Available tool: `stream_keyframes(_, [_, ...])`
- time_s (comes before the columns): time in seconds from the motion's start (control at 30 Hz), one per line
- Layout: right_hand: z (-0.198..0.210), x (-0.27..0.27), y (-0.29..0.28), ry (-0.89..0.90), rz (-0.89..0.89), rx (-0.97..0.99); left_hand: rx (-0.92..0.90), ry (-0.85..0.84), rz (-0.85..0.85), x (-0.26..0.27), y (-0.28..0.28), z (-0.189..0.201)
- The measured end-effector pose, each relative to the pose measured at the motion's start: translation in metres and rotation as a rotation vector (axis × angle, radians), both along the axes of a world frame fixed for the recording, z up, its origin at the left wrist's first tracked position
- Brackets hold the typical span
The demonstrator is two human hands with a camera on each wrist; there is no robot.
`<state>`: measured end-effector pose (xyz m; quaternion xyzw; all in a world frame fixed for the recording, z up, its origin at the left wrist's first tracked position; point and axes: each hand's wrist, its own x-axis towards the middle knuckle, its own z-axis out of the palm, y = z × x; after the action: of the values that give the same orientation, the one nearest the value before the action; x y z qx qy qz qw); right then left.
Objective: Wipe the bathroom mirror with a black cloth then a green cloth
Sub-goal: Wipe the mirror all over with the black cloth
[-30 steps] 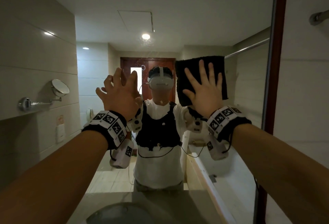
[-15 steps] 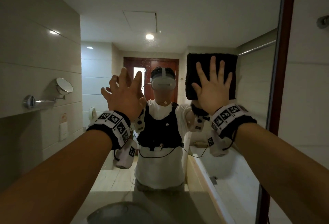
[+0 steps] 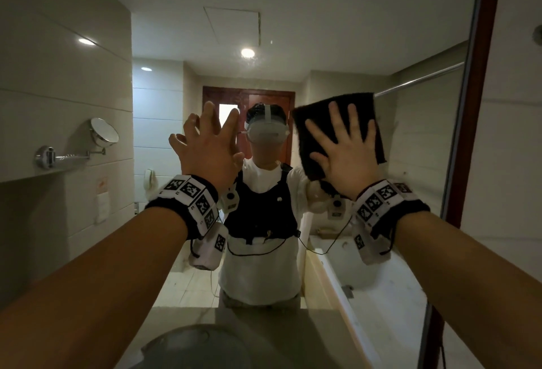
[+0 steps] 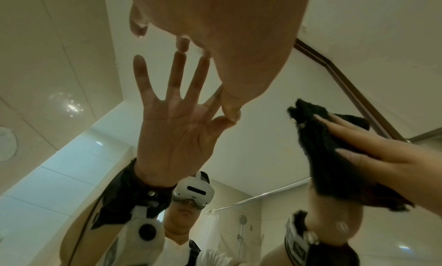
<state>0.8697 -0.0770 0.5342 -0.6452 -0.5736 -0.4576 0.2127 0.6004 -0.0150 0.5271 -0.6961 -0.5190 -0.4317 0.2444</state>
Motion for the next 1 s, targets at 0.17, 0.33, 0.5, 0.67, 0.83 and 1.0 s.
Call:
stream_keyframes(0.17, [0.013,-0.008,0.001,0.262,0.005,0.094,0.007,-0.012,-0.007,0.001,0.001,-0.002])
stream_keyframes(0.33, [-0.019,-0.018,0.002,-0.007,0.030,-0.032,0.001,-0.011,-0.012,0.001,0.002,-0.002])
stream_keyframes(0.5, [0.020,-0.010,0.002,0.262,0.016,0.116,-0.006,-0.011,-0.022,0.000,0.001,-0.001])
stream_keyframes(0.67, [0.025,-0.019,0.002,0.323,0.030,0.112,-0.003,-0.017,-0.017,0.003,0.001,-0.003])
stream_keyframes(0.83, [0.035,-0.023,0.008,0.310,0.045,0.132,-0.009,-0.013,0.015,0.006,0.001,-0.003])
stream_keyframes(1.0, [0.046,-0.040,0.018,0.255,0.088,0.126,-0.001,-0.004,0.011,0.003,0.003,-0.003])
